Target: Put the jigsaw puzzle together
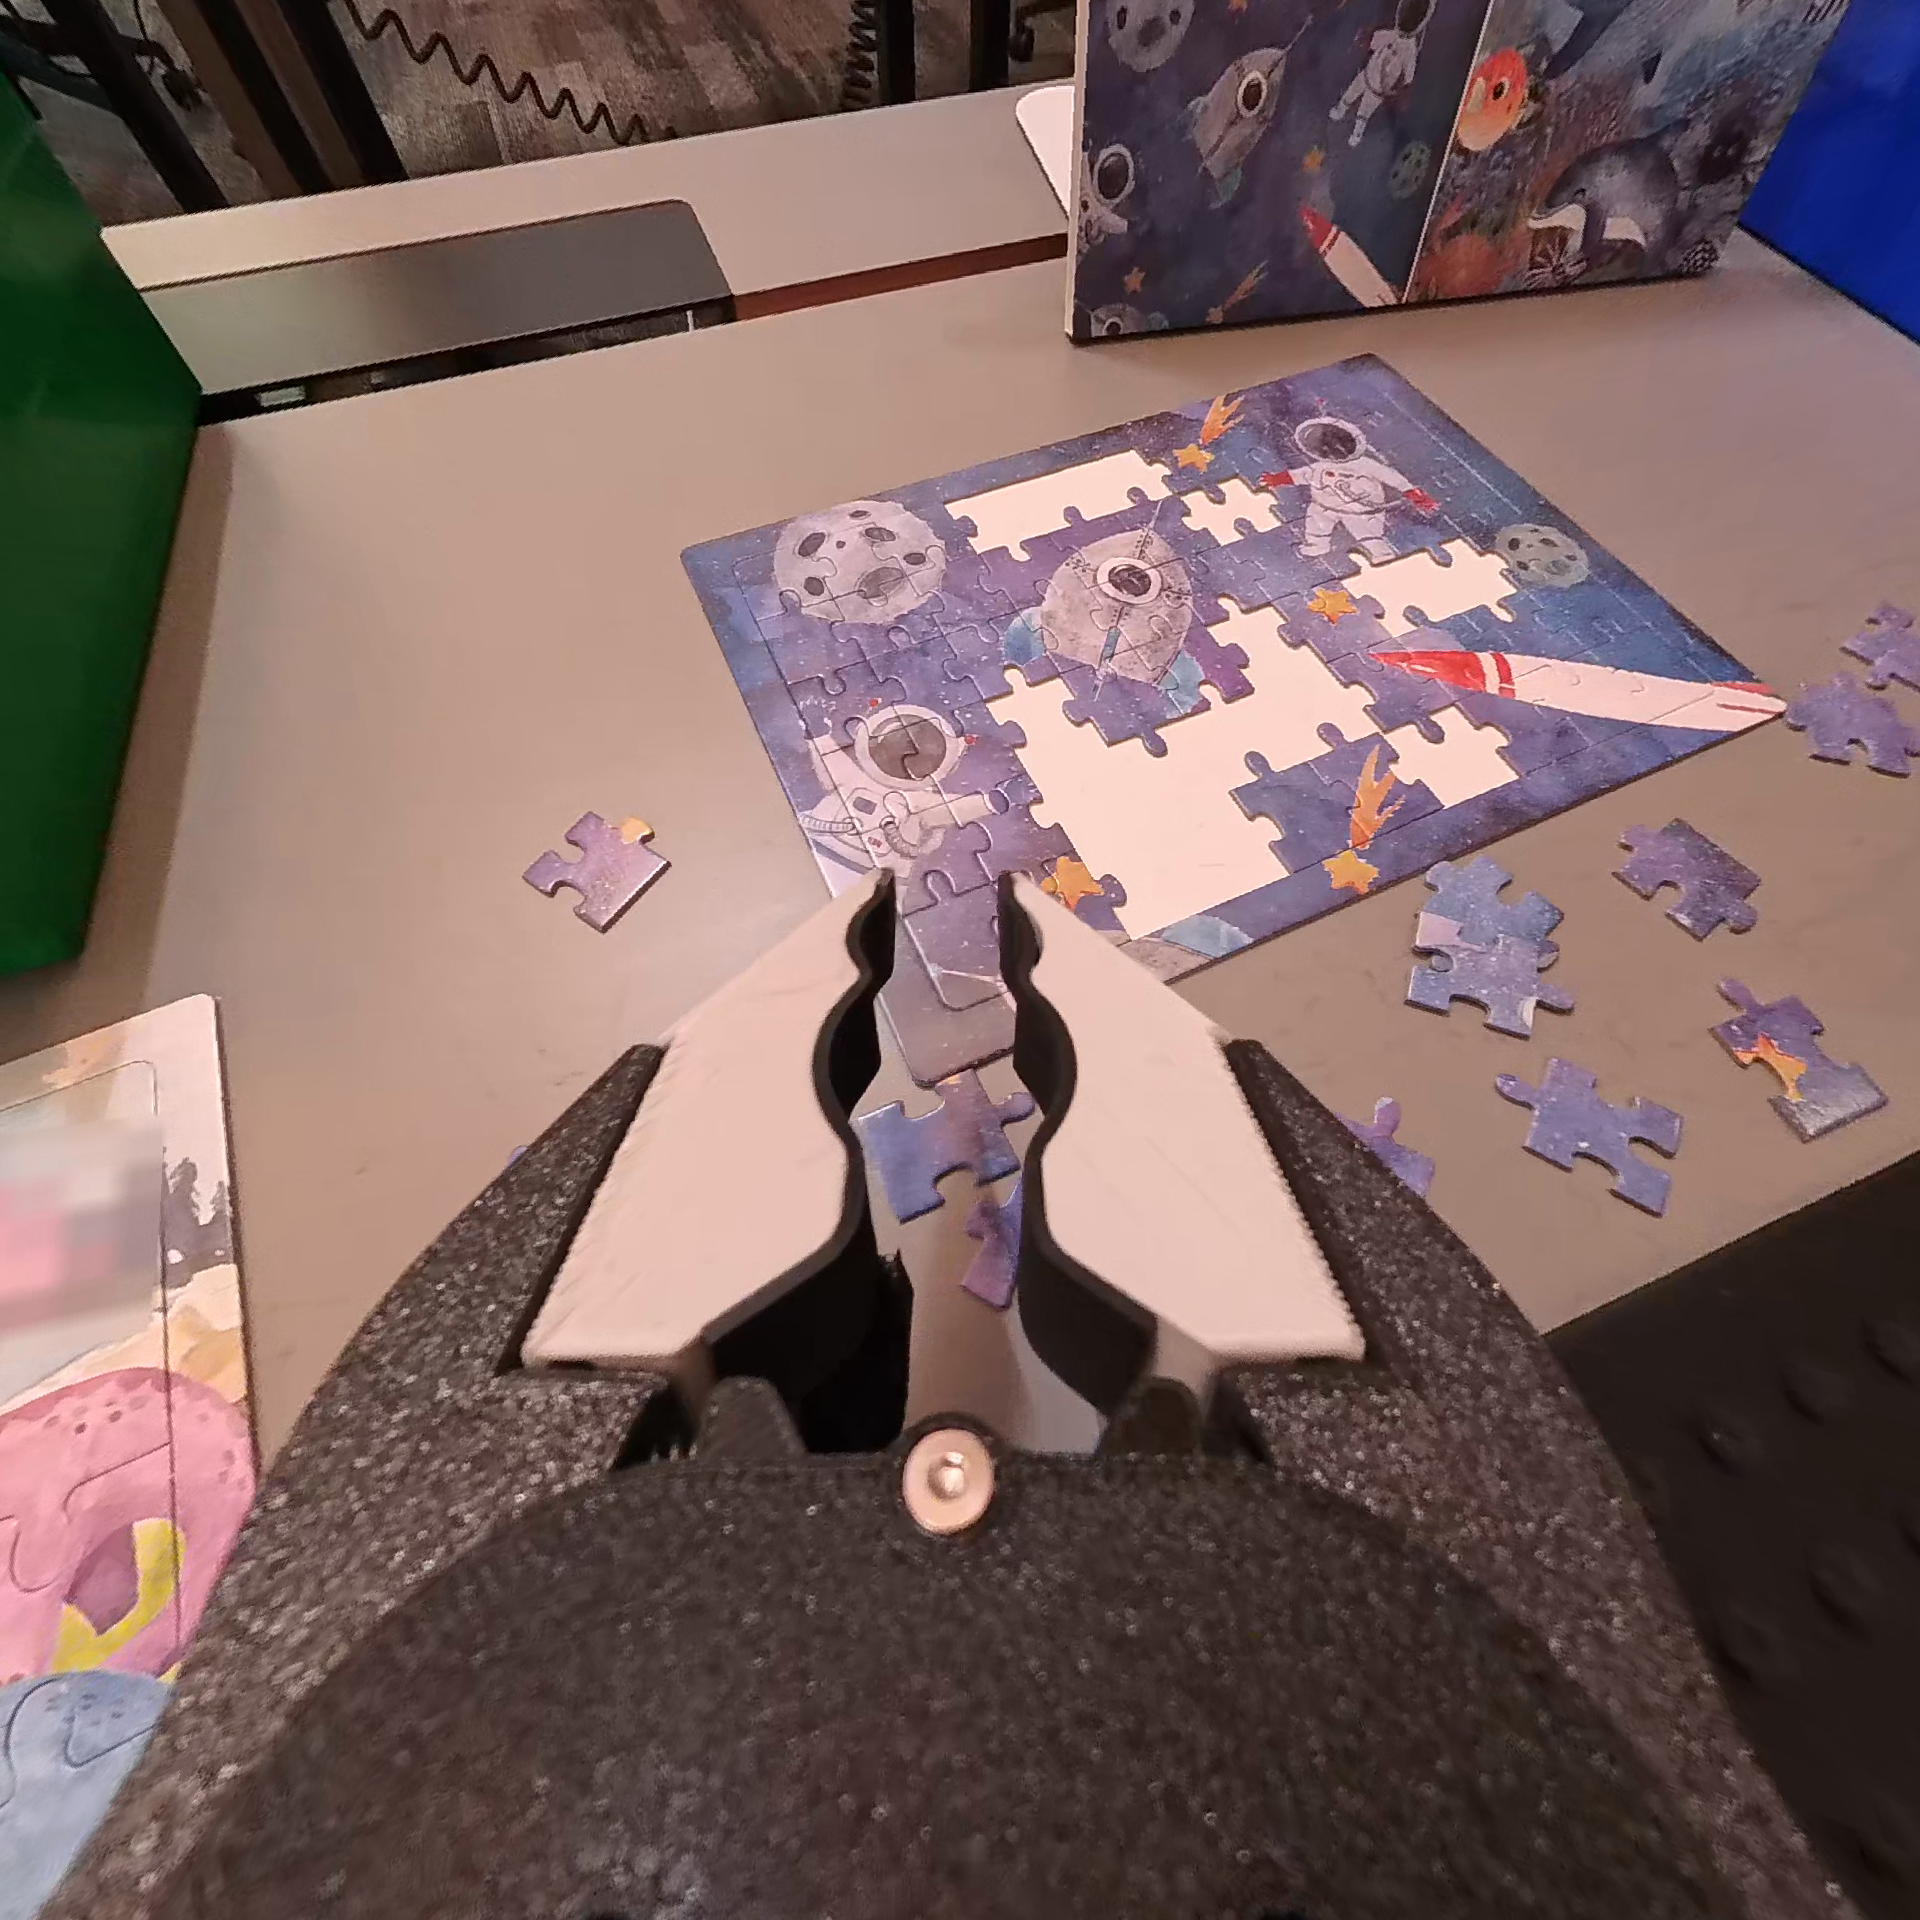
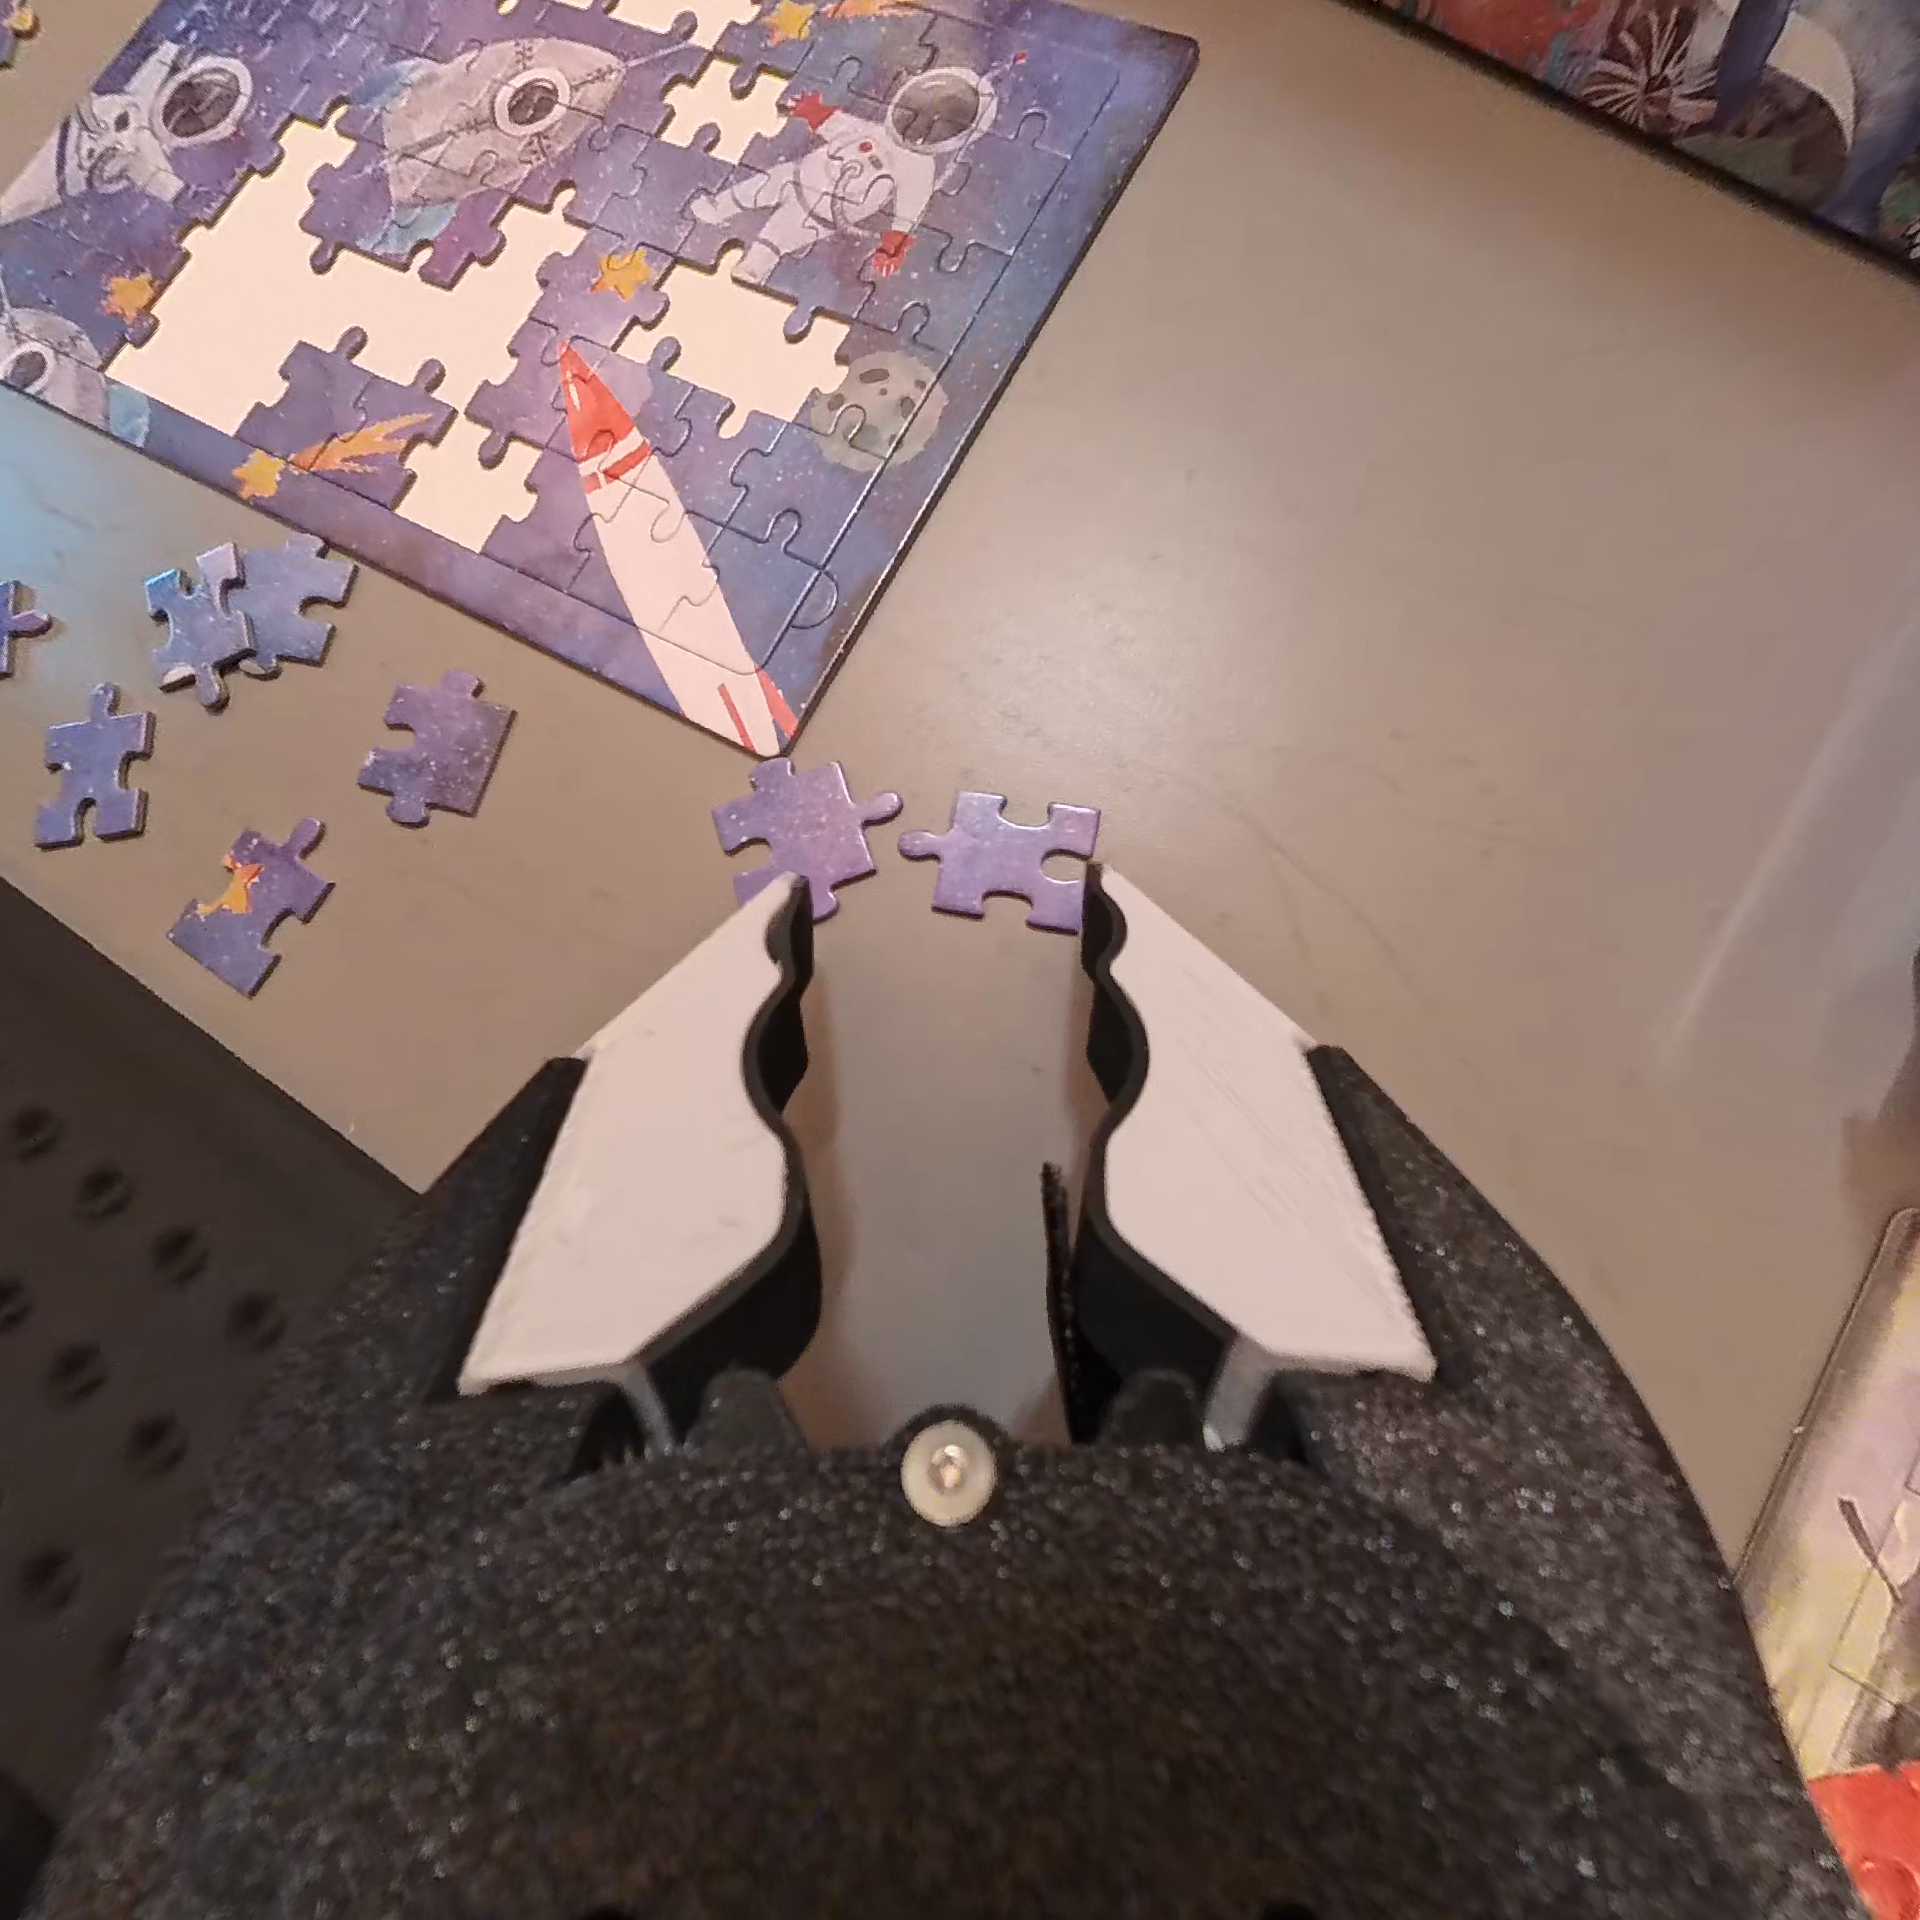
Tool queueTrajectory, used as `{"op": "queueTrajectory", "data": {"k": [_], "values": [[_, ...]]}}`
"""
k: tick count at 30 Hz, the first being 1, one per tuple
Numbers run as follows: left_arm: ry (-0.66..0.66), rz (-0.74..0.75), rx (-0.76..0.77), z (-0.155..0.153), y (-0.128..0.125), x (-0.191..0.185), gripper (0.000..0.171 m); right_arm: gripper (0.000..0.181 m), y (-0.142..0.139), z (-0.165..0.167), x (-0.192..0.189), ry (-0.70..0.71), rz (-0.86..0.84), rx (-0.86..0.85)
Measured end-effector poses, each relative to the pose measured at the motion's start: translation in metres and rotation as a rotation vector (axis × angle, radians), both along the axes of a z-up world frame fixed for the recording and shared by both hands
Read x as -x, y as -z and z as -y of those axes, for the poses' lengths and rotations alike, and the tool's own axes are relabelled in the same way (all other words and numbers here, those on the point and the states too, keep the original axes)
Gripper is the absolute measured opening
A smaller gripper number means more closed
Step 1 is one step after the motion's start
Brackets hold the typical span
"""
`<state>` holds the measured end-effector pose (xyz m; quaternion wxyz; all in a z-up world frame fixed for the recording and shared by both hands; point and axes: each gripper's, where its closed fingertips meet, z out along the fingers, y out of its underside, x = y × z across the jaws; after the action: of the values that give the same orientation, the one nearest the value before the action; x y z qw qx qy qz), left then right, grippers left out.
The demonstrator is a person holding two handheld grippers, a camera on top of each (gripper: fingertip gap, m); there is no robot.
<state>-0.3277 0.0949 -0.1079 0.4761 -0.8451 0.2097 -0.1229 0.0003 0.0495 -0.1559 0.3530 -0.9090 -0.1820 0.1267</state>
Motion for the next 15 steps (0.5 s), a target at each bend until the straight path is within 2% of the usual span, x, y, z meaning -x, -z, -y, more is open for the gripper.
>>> {"op": "queueTrajectory", "data": {"k": [15], "values": [[-0.023,0.021,0.049,0.001,0.006,0.012,0.019,0.052,0.008,-0.005,-0.004,0.013,0.061,0.008]]}}
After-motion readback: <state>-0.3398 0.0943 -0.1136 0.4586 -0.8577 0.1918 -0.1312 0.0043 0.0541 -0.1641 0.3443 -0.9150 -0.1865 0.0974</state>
